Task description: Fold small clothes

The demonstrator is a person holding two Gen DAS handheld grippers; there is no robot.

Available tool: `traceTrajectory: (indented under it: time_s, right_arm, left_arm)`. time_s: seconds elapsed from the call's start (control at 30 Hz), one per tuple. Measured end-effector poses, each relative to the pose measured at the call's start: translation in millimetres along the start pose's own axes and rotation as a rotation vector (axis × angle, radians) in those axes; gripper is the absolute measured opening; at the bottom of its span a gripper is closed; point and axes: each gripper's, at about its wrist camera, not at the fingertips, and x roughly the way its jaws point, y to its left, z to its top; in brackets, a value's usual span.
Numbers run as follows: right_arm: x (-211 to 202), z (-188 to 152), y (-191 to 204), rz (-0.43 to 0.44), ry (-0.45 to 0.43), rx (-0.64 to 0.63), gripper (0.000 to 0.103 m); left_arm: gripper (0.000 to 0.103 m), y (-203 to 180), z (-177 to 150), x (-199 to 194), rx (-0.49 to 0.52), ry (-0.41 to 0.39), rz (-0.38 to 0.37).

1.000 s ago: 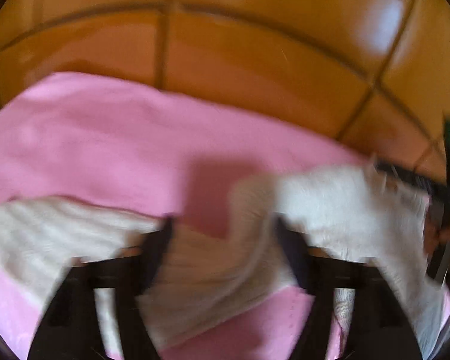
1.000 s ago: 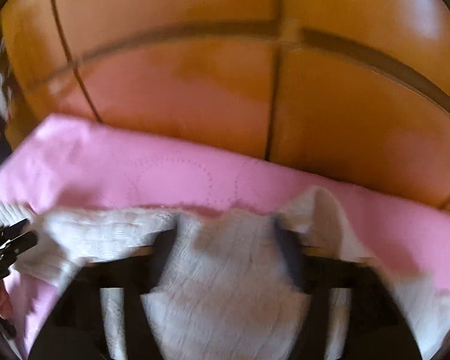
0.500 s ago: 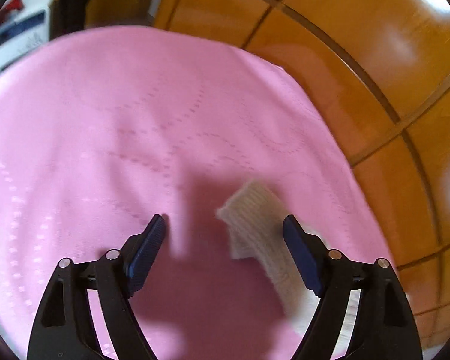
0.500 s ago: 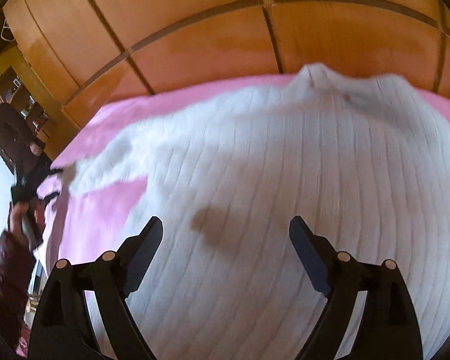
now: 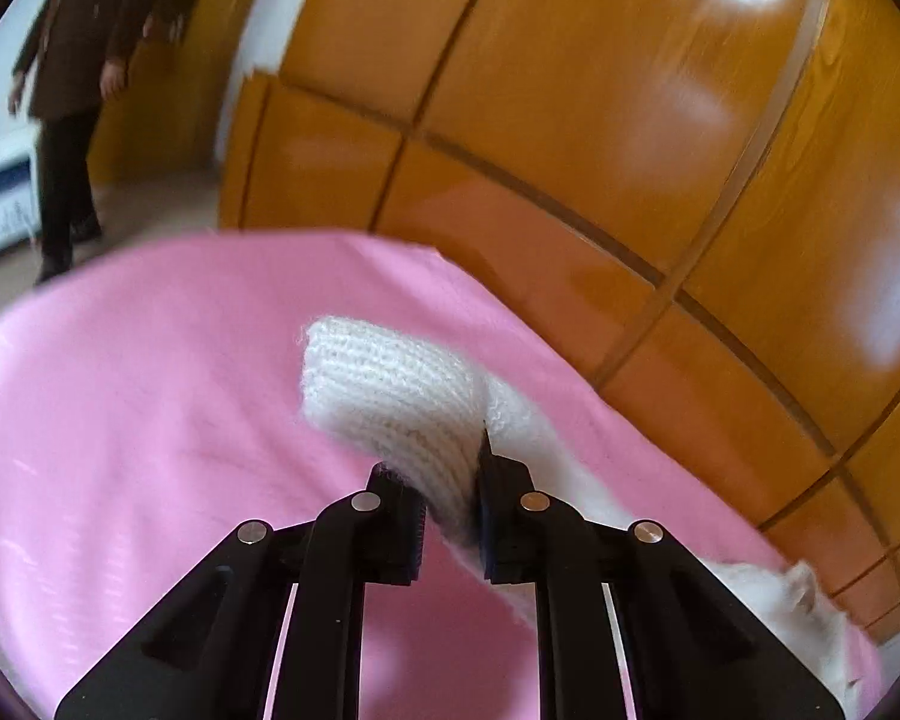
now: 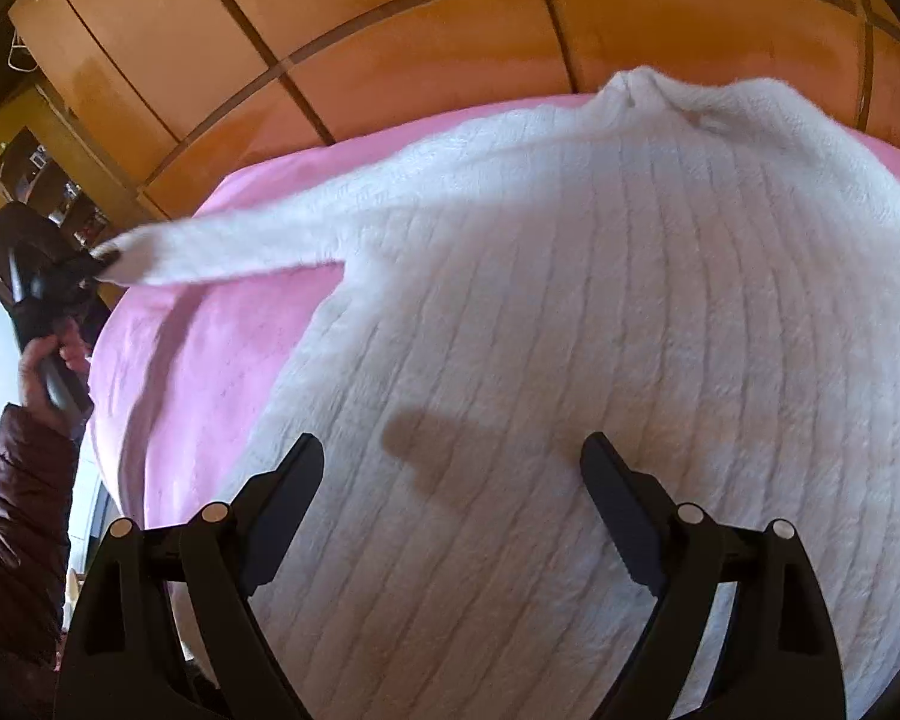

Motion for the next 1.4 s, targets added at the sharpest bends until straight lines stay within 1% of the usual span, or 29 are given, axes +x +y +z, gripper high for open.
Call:
traceTrajectory:
  time_s: [0.07, 0.1, 0.13, 0.2, 0.23, 0.27, 0.3, 0.33, 0.37, 0.4, 0.43, 0.47, 0.53, 0.67, 0.73, 0.8, 0.87, 0.93, 0.97, 1.0, 1.03, 1.07, 1.1, 1.13, 1.17, 1.23, 1.3, 1.33, 1.4]
  right_arm:
    - [6, -6, 5, 0.006, 0.005, -0.002, 0.088]
    - [7, -10, 9, 0.011, 0.005, -0.009, 0.088]
    - [7, -12, 12, 0.016, 0.006, -0.012, 0.089]
    - [7, -19, 18, 0.013, 0.006, -0.026, 0.089]
    - [6, -21, 20, 0.014, 0.007, -0.036, 0.089]
    - [3, -24, 23, 0.02, 0.006, -0.044, 0.089]
    - [1, -29, 24, 0.025, 0.008, -0.045, 0.089]
    - [0, -32, 24, 0.025, 0.011, -0.046, 0.089]
    - [-1, -37, 25, 0.021, 0.013, -0.05, 0.089]
    - [-4, -42, 25, 0.016, 0.012, -0.057, 0.089]
    - [-8, -47, 24, 0.013, 0.008, -0.062, 0.089]
    - [-13, -51, 21, 0.01, 0.004, -0.059, 0.089]
    - [-26, -59, 12, -0.011, -0.008, -0.046, 0.089]
    - [-69, -75, -29, -0.133, -0.079, 0.021, 0.089]
    - [-97, -85, -58, -0.219, -0.121, 0.079, 0.089]
    - [-125, -99, -88, -0.299, -0.155, 0.138, 0.089]
    - [-143, -116, -115, -0.353, -0.158, 0.204, 0.089]
    - [-152, -135, -134, -0.37, -0.137, 0.263, 0.089]
    - [-153, -144, -141, -0.342, -0.118, 0.295, 0.085]
    - [-153, -152, -144, -0.302, -0.099, 0.323, 0.078]
    - [-149, -161, -145, -0.251, -0.074, 0.343, 0.075]
    - [-145, -166, -141, -0.234, -0.065, 0.337, 0.068]
    - [-142, -167, -135, -0.23, -0.066, 0.318, 0.051]
    - [-140, -166, -130, -0.226, -0.063, 0.304, 0.038]
    - [-140, -163, -126, -0.207, -0.055, 0.292, 0.011]
    - [-148, -156, -120, -0.144, -0.074, 0.293, 0.012]
    - [-173, -151, -113, -0.094, -0.144, 0.255, 0.011]
    - [-188, -145, -107, -0.056, -0.184, 0.237, 0.011]
    - [-205, -143, -105, -0.014, -0.209, 0.226, 0.011]
  left_arm:
    - [0.013, -5, -12, 3, 0.105, 0.007, 0.107]
    - [0.017, -6, -15, 11, 0.124, 0.027, 0.135]
    - [0.02, -3, -23, 22, 0.142, 0.079, 0.174]
    - [0.023, 6, -31, 35, 0.142, 0.157, 0.246]
    - [0.024, 6, -37, 37, 0.117, 0.174, 0.25]
    - [0.041, 5, -41, 37, 0.092, 0.181, 0.233]
    - [0.064, 5, -46, 30, 0.067, 0.188, 0.205]
    - [0.068, 1, -54, 18, 0.038, 0.195, 0.124]
    - [0.068, 0, -60, 9, 0.03, 0.202, 0.061]
    - [0.068, -9, -71, -3, 0.033, 0.235, -0.044]
    - [0.068, -16, -80, -8, 0.041, 0.266, -0.114]
    - [0.068, -26, -94, -16, 0.055, 0.316, -0.214]
    - [0.068, -44, -120, -34, 0.09, 0.388, -0.369]
    - [0.068, -76, -178, -64, 0.131, 0.546, -0.61]
    - [0.068, -91, -206, -72, 0.163, 0.614, -0.66]
    - [0.068, -99, -225, -75, 0.207, 0.647, -0.656]
    - [0.068, -103, -250, -75, 0.201, 0.703, -0.652]
    - [0.056, -106, -262, -77, 0.196, 0.713, -0.669]
    - [0.04, -110, -266, -80, 0.2, 0.724, -0.689]
    - [0.025, -116, -270, -79, 0.211, 0.729, -0.7]
    - [0.018, -125, -272, -81, 0.236, 0.726, -0.707]
    - [0.007, -129, -272, -82, 0.252, 0.724, -0.718]
    - [0.006, -131, -268, -81, 0.253, 0.721, -0.729]
    - [0.006, -135, -262, -84, 0.249, 0.714, -0.75]
    - [0.006, -132, -256, -96, 0.243, 0.708, -0.781]
    - [0.006, -132, -237, -108, 0.208, 0.683, -0.86]
    - [0.005, -135, -222, -117, 0.175, 0.661, -0.921]
    - [0.005, -133, -218, -122, 0.158, 0.662, -0.929]
    - [0.005, -130, -217, -127, 0.137, 0.672, -0.926]
